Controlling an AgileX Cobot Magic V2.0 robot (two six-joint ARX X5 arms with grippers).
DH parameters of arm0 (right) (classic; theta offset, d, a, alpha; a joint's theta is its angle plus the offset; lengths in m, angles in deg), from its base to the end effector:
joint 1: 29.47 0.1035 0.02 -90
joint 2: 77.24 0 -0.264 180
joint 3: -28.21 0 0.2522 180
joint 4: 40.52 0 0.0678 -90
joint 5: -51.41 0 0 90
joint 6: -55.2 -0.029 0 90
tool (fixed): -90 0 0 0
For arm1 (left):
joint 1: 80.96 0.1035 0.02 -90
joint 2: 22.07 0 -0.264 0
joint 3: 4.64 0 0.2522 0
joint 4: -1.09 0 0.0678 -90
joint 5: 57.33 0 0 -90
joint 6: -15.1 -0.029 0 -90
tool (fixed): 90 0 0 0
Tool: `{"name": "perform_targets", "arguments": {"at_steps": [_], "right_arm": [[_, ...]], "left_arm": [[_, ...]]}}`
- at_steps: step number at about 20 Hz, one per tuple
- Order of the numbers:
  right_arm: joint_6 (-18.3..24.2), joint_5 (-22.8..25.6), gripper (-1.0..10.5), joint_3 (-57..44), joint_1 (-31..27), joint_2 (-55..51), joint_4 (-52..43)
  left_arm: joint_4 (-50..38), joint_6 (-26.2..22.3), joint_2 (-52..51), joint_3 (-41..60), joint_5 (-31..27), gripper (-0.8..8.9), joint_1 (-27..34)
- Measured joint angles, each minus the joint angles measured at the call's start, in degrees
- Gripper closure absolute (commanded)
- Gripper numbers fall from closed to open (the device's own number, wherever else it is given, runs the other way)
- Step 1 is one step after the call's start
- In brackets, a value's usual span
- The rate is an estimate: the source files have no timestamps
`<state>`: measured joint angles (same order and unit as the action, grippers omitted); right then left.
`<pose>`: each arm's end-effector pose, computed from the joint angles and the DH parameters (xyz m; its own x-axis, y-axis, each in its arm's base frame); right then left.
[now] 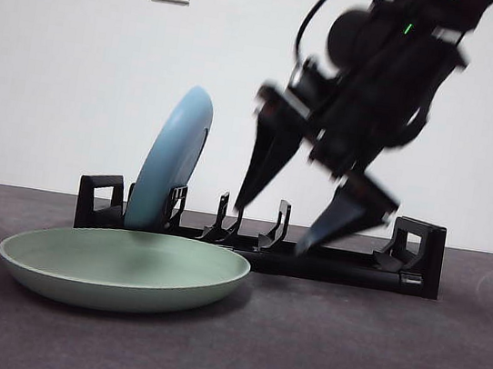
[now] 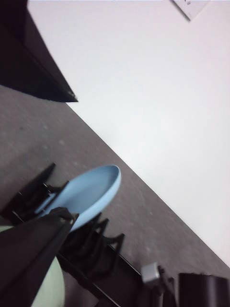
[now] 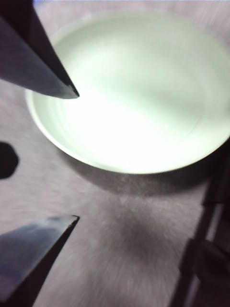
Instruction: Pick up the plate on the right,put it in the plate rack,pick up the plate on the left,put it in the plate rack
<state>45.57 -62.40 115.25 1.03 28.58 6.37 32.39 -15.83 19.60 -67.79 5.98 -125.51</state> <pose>0.3125 0.1977 0.1904 0.1199 0.5391 -0.8336 -0.4678 0.7713 0.4316 0.1159 -0.0958 0.3554 0.9425 -0.2975 -0.1524 0.3296 0.7510 0.5722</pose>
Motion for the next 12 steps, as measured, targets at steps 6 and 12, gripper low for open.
{"name": "perform_targets", "arguments": {"at_steps": [6,12], "right_arm": [[-1.6,0.0,7.2,0.0,1.0,4.9,-5.4],[-3.0,0.0,8.3,0.0,1.0,6.2,-6.7]], "left_arm": [[1.0,-1.9,0.1,0.0,-2.1,4.36,-2.9],[1.0,-2.1,0.1,0.0,-2.2,4.36,-2.9]]}}
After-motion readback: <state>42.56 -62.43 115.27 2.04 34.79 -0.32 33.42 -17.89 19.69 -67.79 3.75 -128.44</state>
